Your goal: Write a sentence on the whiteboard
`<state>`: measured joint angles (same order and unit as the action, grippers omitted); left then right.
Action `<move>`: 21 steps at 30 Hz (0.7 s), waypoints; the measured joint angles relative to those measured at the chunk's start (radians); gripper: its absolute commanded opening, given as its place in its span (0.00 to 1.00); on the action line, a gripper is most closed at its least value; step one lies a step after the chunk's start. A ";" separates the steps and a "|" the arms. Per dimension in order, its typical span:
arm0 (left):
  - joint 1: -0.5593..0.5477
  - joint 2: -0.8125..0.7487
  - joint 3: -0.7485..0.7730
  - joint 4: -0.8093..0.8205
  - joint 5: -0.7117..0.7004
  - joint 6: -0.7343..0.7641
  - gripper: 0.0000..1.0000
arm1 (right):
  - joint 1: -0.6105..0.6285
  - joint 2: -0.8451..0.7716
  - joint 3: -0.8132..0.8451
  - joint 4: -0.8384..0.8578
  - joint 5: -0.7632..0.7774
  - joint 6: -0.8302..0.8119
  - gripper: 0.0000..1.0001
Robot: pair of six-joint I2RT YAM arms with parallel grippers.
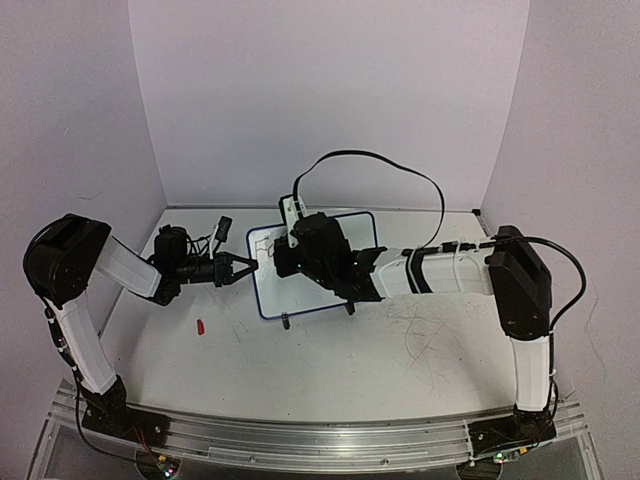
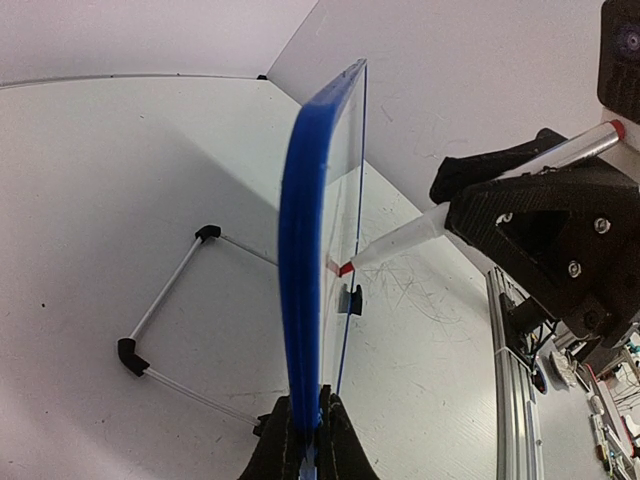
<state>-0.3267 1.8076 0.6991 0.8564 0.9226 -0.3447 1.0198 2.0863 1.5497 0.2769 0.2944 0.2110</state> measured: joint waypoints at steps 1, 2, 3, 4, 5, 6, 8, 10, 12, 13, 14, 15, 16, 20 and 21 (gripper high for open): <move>0.000 0.000 0.000 0.000 0.000 0.000 0.00 | -0.001 -0.001 0.000 0.000 0.003 0.000 0.00; 0.000 0.000 0.000 0.000 0.000 0.000 0.00 | -0.002 -0.002 0.000 0.001 0.004 0.000 0.00; 0.000 0.000 0.000 0.000 0.000 0.000 0.00 | -0.003 -0.002 0.000 0.001 0.004 0.000 0.00; 0.000 0.000 0.000 0.000 -0.001 0.000 0.00 | -0.005 -0.003 0.000 0.002 0.004 -0.001 0.00; 0.000 0.000 0.000 0.000 -0.001 0.000 0.00 | -0.005 -0.003 0.000 0.003 0.004 -0.001 0.00; 0.000 0.000 0.000 0.000 -0.001 0.000 0.00 | -0.006 -0.004 0.000 0.004 0.004 -0.001 0.00; 0.000 0.000 0.000 0.000 -0.001 0.000 0.00 | -0.006 -0.004 0.000 0.005 0.004 -0.001 0.00; 0.000 0.000 0.000 0.000 -0.001 0.000 0.00 | -0.007 -0.004 0.000 0.006 0.004 -0.001 0.00; 0.000 0.000 0.000 0.000 -0.002 0.000 0.00 | -0.008 -0.004 0.000 0.007 0.003 -0.001 0.00; 0.000 0.000 0.000 0.000 -0.002 0.000 0.00 | -0.008 -0.004 0.000 0.008 0.003 -0.001 0.00; 0.000 0.000 0.000 0.000 -0.002 0.000 0.00 | -0.008 -0.004 0.000 0.008 0.004 -0.001 0.00; 0.000 0.000 0.000 0.000 -0.002 0.000 0.00 | -0.008 -0.004 0.000 0.008 0.004 -0.001 0.00; 0.000 0.000 0.000 0.000 -0.002 0.000 0.00 | -0.008 -0.004 0.000 0.008 0.004 -0.001 0.00; 0.000 0.000 0.000 0.000 -0.002 0.000 0.00 | -0.009 -0.004 0.002 0.009 0.003 -0.005 0.00; 0.000 0.000 0.000 0.000 -0.002 0.000 0.00 | -0.010 -0.004 0.004 0.009 0.004 -0.005 0.00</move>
<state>-0.3267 1.8076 0.6991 0.8566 0.9207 -0.3450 1.0102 2.0827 1.5534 0.2858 0.2983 0.2056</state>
